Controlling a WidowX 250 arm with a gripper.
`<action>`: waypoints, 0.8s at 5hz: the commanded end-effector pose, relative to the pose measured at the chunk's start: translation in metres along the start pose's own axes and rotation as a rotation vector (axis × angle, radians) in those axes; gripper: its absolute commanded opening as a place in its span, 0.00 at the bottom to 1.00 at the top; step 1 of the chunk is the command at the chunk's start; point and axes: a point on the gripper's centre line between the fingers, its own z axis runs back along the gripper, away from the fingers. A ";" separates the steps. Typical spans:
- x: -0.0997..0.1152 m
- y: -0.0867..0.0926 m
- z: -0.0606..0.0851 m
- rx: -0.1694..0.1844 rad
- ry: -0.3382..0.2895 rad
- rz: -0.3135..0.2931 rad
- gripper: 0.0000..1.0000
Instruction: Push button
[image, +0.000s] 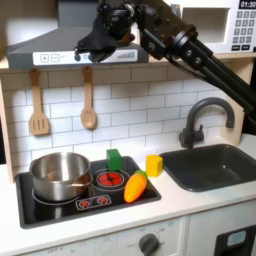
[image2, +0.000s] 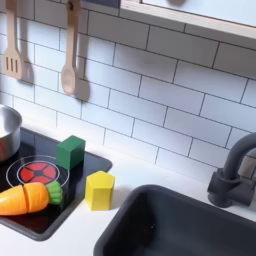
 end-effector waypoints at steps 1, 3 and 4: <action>0.000 -0.002 -0.028 -0.005 0.015 -0.001 0.00; 0.001 -0.023 -0.039 -0.028 0.027 -0.042 0.00; 0.001 -0.019 -0.044 -0.014 0.034 -0.041 0.00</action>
